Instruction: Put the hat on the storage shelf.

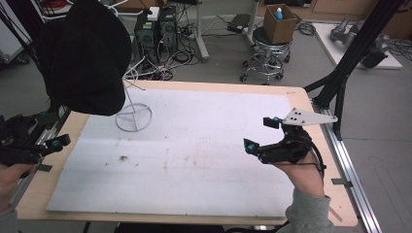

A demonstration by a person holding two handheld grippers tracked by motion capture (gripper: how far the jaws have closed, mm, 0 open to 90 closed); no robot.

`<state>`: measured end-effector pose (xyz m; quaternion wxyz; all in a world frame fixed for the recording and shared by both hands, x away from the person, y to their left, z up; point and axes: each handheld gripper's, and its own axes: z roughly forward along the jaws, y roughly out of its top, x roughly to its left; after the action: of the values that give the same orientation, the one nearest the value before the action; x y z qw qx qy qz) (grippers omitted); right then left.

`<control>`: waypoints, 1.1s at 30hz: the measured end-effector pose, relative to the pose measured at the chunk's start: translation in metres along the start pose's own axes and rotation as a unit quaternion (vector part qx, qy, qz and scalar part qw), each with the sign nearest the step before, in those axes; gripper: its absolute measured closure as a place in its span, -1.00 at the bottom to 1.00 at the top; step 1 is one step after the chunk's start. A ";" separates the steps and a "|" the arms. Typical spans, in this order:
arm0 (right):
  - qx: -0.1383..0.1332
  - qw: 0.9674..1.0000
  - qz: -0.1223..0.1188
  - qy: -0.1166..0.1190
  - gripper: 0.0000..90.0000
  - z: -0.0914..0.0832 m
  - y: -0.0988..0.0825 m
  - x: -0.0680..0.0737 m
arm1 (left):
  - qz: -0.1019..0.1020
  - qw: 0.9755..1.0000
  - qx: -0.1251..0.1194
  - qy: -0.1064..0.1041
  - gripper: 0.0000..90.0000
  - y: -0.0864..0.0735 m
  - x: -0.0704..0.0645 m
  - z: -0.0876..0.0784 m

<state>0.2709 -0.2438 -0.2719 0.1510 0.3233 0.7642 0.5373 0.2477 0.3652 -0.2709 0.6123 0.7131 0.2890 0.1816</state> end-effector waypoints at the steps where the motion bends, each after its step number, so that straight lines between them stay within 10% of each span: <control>1: -0.002 1.000 -0.002 -0.003 -0.98 -0.001 0.000 0.000 | 0.000 1.000 0.002 -0.001 -0.81 -0.001 0.000 0.001; 7: -0.010 1.000 -0.007 -0.010 -0.98 -0.007 0.001 0.000 | 0.003 1.000 0.007 0.012 -0.82 -0.008 -0.003 0.009; 33: -0.022 0.997 -0.062 0.046 -0.98 -0.026 0.000 0.017 | 0.006 0.999 0.000 -0.049 -0.82 -0.012 -0.013 0.018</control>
<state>0.2428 -0.2514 -0.2599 0.1558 0.2468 0.7770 0.5577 0.2463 0.3442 -0.2848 0.6250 0.7225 0.2548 0.1499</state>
